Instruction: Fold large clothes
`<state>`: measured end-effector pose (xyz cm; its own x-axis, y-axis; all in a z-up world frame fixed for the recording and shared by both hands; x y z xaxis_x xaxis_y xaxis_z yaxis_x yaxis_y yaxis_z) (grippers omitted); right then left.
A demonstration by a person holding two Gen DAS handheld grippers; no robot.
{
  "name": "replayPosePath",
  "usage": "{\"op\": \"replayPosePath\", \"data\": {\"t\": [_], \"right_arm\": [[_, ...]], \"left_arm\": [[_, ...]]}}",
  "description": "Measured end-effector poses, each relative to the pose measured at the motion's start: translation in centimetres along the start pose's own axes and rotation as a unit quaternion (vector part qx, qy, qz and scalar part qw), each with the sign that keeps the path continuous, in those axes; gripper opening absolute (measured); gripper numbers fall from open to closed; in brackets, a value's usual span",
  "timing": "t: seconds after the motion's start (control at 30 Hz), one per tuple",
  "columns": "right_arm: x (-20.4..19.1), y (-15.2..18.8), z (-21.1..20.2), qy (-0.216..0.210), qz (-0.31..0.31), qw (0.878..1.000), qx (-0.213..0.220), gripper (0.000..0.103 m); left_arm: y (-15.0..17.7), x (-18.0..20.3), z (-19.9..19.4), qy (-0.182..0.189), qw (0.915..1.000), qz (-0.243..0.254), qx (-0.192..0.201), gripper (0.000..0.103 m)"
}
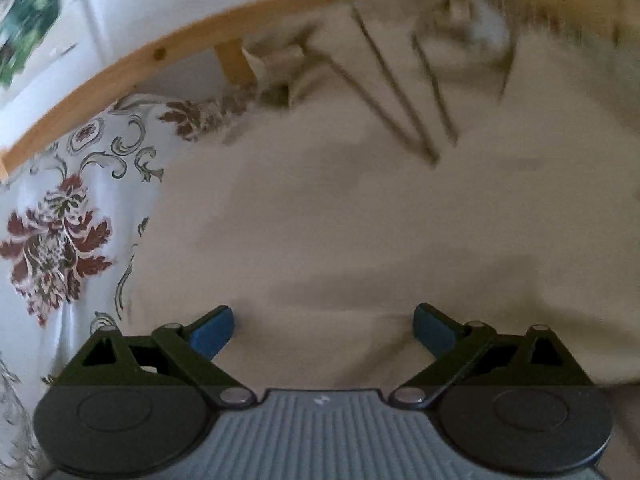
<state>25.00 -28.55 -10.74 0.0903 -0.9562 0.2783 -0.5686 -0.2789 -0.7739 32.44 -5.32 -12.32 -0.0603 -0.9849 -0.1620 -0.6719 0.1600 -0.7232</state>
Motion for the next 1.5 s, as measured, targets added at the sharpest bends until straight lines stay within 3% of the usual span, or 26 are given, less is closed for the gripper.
{"op": "replayPosePath", "data": {"t": [0.23, 0.5, 0.63, 0.73, 0.83, 0.93, 1.0, 1.1, 1.27, 1.4, 1.5], "right_arm": [[0.0, -0.2, -0.8, -0.005, -0.006, 1.000, 0.018, 0.100], [1.8, -2.3, -2.9, -0.003, 0.040, 0.997, 0.067, 0.100], [2.8, -3.3, -5.6, 0.007, 0.050, 0.992, 0.113, 0.102], [3.7, -3.4, -7.3, 0.018, 0.058, 0.989, 0.136, 0.102], [4.4, -3.3, -8.3, 0.016, 0.073, 0.986, 0.149, 0.102], [4.5, -3.3, -8.6, 0.013, 0.074, 0.985, 0.156, 0.102], [4.2, -3.4, -8.5, 0.015, 0.074, 0.984, 0.158, 0.102], [3.9, -3.5, -8.0, 0.041, 0.068, 0.985, 0.156, 0.102], [5.1, -4.8, -7.4, 0.061, 0.070, 0.983, 0.159, 0.102], [7.5, -11.0, -3.6, 0.048, 0.064, 0.977, 0.196, 0.102], [9.5, -16.4, 1.9, 0.005, 0.085, 0.978, 0.190, 0.102]], "left_arm": [[-0.7, -1.3, -0.2, -0.008, 0.9980, -0.054, -0.031, 0.102], [-2.5, -4.2, -5.1, -0.005, 0.9956, -0.088, -0.032, 0.102], [-5.6, -5.9, -9.2, -0.031, 0.9949, -0.093, -0.025, 0.102], [-9.0, -6.9, -12.9, -0.074, 0.9954, -0.060, -0.012, 0.102], [-13.2, -8.4, -16.5, -0.082, 0.9962, -0.029, 0.002, 0.102], [-17.1, -9.8, -18.2, -0.084, 0.9954, -0.040, 0.022, 0.103], [-18.9, -10.2, -17.6, -0.090, 0.9925, -0.058, 0.058, 0.103], [-19.6, -10.3, -13.7, -0.098, 0.9849, -0.092, 0.109, 0.103], [-17.7, -11.6, -7.7, -0.037, 0.9847, -0.109, 0.130, 0.102], [-18.6, -12.3, -3.0, 0.012, 0.9852, -0.135, 0.105, 0.102], [-21.0, -11.0, 0.4, 0.004, 0.9868, -0.121, 0.108, 0.102]]}}
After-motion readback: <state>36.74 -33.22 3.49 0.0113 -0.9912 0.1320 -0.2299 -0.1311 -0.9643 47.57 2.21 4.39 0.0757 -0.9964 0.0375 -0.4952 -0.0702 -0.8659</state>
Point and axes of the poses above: each gripper's, at about its wrist camera, not at the fingertips, and z roughly the way its jaws point, x to its right, y to its underside, the point moved 2 cm from there along z, roughly the way its jaws point, and after that the axes turned 10 degrees about -z, right-handed, at the moved point
